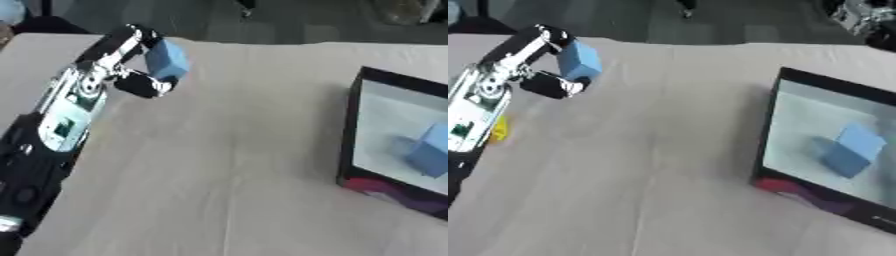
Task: Pick up the objects with one hand, pass them to the other hand, and then place them into the box on the other side of the table.
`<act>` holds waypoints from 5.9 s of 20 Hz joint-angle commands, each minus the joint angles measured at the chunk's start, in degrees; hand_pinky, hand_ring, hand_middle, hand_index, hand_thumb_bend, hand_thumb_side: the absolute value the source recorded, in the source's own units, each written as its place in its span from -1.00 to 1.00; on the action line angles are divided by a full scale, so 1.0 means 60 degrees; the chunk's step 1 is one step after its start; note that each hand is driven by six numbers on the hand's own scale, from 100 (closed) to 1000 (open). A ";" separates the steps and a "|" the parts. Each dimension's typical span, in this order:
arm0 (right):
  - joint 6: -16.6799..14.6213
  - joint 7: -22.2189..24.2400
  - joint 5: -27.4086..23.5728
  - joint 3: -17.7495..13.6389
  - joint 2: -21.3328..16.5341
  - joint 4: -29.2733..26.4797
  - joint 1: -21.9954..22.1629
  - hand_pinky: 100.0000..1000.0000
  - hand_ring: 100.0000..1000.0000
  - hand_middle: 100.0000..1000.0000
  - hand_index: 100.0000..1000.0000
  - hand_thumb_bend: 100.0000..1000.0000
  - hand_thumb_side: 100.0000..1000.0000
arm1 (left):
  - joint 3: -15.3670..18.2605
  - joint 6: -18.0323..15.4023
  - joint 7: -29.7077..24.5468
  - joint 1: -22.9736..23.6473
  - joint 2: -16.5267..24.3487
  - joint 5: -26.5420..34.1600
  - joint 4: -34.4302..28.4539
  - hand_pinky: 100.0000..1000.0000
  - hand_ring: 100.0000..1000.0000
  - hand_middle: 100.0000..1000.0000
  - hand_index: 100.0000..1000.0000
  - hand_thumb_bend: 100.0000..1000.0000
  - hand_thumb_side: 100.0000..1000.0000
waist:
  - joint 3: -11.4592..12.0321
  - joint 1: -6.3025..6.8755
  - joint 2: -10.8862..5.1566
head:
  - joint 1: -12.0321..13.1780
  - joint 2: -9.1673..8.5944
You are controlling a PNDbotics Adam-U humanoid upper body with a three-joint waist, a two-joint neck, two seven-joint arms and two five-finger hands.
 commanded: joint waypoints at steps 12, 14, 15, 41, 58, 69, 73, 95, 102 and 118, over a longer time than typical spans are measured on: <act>-0.0353 0.2201 0.2065 0.1128 0.0554 0.0022 -0.1137 0.95 1.00 0.95 0.88 -0.66 -0.19 | -0.0158 -0.1149 0.1973 0.0430 -0.0811 0.0158 -0.0309 0.49 0.50 0.09 -0.05 -1.00 -1.00 | 0.0050 -0.0201 -0.0323 | -0.0373 -0.0123; -0.0429 0.2408 0.2255 0.1243 0.0656 0.0156 -0.1240 0.95 1.00 0.96 0.89 -0.65 -0.18 | -0.0200 -0.1341 0.2165 0.0472 -0.0876 0.0349 -0.0270 0.49 0.50 0.08 -0.05 -1.00 -1.00 | 0.0064 -0.0206 -0.0319 | -0.0438 -0.0121; -0.0461 0.2487 0.2337 0.1301 0.0709 0.0226 -0.1300 0.95 1.00 0.96 0.89 -0.65 -0.18 | -0.0225 -0.1429 0.2221 0.0491 -0.0909 0.0432 -0.0264 0.49 0.50 0.08 -0.05 -1.00 -1.00 | 0.0071 -0.0208 -0.0317 | -0.0471 -0.0120; -0.1418 0.3383 0.4024 0.2528 0.1760 0.1656 -0.2530 0.91 1.00 0.88 0.84 -0.42 -0.43 | -0.0865 -0.2701 0.2072 0.0583 -0.1757 0.1352 -0.0470 0.43 0.47 0.03 -0.07 -1.00 -0.89 | 0.0252 -0.0295 -0.0277 | -0.0817 -0.0091; -0.1793 0.3348 0.4885 0.2995 0.2435 0.2651 -0.2889 0.88 1.00 0.81 0.79 -0.43 -0.44 | -0.1163 -0.3014 0.1936 0.0472 -0.2301 0.1065 -0.0566 0.43 0.47 0.03 -0.07 -1.00 -0.89 | 0.0427 -0.0337 -0.0217 | -0.1026 -0.0145; -0.2009 0.3126 0.5426 0.3134 0.2625 0.3138 -0.2901 0.86 1.00 0.62 0.63 -0.42 -0.49 | -0.1201 -0.3145 0.2103 0.0456 -0.2349 0.1114 -0.0618 0.42 0.47 0.03 -0.06 -1.00 -0.86 | 0.0539 -0.0384 -0.0185 | -0.1080 -0.0173; -0.2003 0.3026 0.5534 0.3147 0.2624 0.3189 -0.2895 0.85 1.00 0.52 0.56 -0.40 -0.52 | -0.1206 -0.3195 0.2183 0.0450 -0.2352 0.1193 -0.0610 0.42 0.47 0.02 -0.06 -1.00 -0.84 | 0.0544 -0.0372 -0.0184 | -0.1095 -0.0179; -0.1557 0.2443 0.4602 0.3156 0.2732 0.3447 -0.2846 0.83 0.89 0.12 0.39 -0.71 -0.62 | -0.1272 -0.3141 0.1972 0.0449 -0.2503 0.1176 -0.0377 0.42 0.47 0.02 -0.06 -1.00 -0.87 | 0.0560 -0.0363 -0.0081 | -0.1141 -0.0214; -0.1523 0.2492 0.4438 0.3141 0.2749 0.3508 -0.2816 0.81 0.80 -0.02 0.23 -1.00 -0.87 | -0.1284 -0.3149 0.2039 0.0458 -0.2496 0.1153 -0.0369 0.43 0.49 0.07 0.08 -1.00 -1.00 | 0.0576 -0.0362 -0.0057 | -0.1161 -0.0298; -0.1035 0.2458 0.3829 0.2966 0.2604 0.3358 -0.2806 0.80 0.78 -0.10 0.14 -1.00 -0.93 | -0.1235 -0.1954 0.2403 0.0521 -0.2424 -0.0048 -0.0204 0.57 0.62 0.32 0.63 0.17 0.11 | 0.0522 -0.0308 -0.0072 | -0.1187 -0.0216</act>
